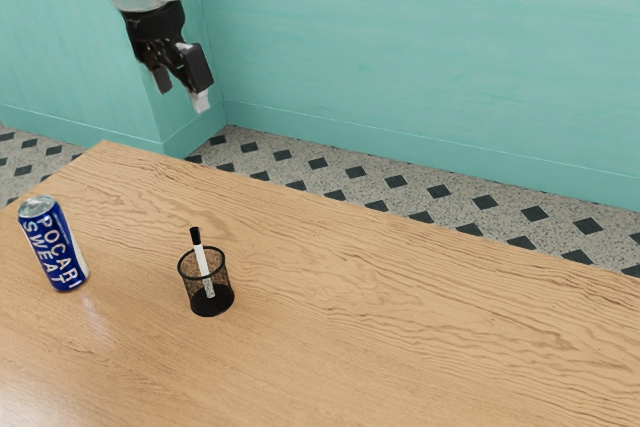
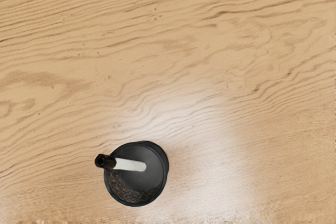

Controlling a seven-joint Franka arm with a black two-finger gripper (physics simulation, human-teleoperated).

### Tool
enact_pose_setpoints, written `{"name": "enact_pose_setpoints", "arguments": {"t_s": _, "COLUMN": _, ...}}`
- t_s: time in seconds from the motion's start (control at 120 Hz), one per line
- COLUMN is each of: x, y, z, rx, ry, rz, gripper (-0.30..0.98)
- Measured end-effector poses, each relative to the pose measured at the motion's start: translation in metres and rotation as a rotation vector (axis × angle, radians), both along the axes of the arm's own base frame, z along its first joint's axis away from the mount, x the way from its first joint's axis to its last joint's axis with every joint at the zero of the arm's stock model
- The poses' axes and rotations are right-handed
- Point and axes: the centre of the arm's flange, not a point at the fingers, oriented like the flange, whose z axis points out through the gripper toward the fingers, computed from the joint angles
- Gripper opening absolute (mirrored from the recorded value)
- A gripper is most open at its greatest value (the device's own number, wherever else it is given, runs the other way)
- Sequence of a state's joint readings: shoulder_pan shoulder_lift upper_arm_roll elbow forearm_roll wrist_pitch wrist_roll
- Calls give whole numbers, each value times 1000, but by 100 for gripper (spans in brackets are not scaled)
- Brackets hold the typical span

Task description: Take the marker out of the pen holder and place it to the left of the pen holder.

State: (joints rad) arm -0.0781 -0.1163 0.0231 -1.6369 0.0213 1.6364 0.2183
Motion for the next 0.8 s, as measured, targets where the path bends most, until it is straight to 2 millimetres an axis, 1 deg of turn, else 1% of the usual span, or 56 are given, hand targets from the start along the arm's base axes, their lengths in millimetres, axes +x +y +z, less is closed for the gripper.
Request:
{"name": "enact_pose_setpoints", "arguments": {"t_s": 0.067, "x": 9, "y": -9, "z": -20, "rx": 10, "ry": 49, "rz": -4, "gripper": 69}}
{"name": "enact_pose_setpoints", "arguments": {"t_s": 0.183, "x": 9, "y": -28, "z": -30, "rx": 26, "ry": 86, "rz": -8, "gripper": 69}}
{"name": "enact_pose_setpoints", "arguments": {"t_s": 0.233, "x": 12, "y": -31, "z": -38, "rx": 41, "ry": 98, "rz": -4, "gripper": 69}}
{"name": "enact_pose_setpoints", "arguments": {"t_s": 0.267, "x": 15, "y": -28, "z": -59, "rx": 51, "ry": 117, "rz": 0, "gripper": 69}}
{"name": "enact_pose_setpoints", "arguments": {"t_s": 0.308, "x": 19, "y": -17, "z": -105, "rx": 47, "ry": 151, "rz": 12, "gripper": 68}}
{"name": "enact_pose_setpoints", "arguments": {"t_s": 0.358, "x": 28, "y": 6, "z": -162, "rx": 9, "ry": 180, "rz": 50, "gripper": 68}}
{"name": "enact_pose_setpoints", "arguments": {"t_s": 0.417, "x": 46, "y": 38, "z": -219, "rx": -47, "ry": 186, "rz": 115, "gripper": 68}}
{"name": "enact_pose_setpoints", "arguments": {"t_s": 0.442, "x": 54, "y": 55, "z": -241, "rx": -75, "ry": 181, "rz": 153, "gripper": 68}}
{"name": "enact_pose_setpoints", "arguments": {"t_s": 0.475, "x": 62, "y": 80, "z": -264, "rx": -107, "ry": 168, "rz": 202, "gripper": 69}}
{"name": "enact_pose_setpoints", "arguments": {"t_s": 0.517, "x": 70, "y": 98, "z": -285, "rx": -133, "ry": 145, "rz": 236, "gripper": 69}}
{"name": "enact_pose_setpoints", "arguments": {"t_s": 0.55, "x": 78, "y": 104, "z": -294, "rx": -144, "ry": 120, "rz": 242, "gripper": 69}}
{"name": "enact_pose_setpoints", "arguments": {"t_s": 0.583, "x": 85, "y": 106, "z": -299, "rx": -150, "ry": 93, "rz": 238, "gripper": 69}}
{"name": "enact_pose_setpoints", "arguments": {"t_s": 0.667, "x": 96, "y": 107, "z": -298, "rx": -159, "ry": 29, "rz": 216, "gripper": 69}}
{"name": "enact_pose_setpoints", "arguments": {"t_s": 0.75, "x": 94, "y": 120, "z": -290, "rx": -152, "ry": -18, "rz": 208, "gripper": 69}}
{"name": "enact_pose_setpoints", "arguments": {"t_s": 0.8, "x": 89, "y": 127, "z": -291, "rx": -144, "ry": -18, "rz": 201, "gripper": 69}}
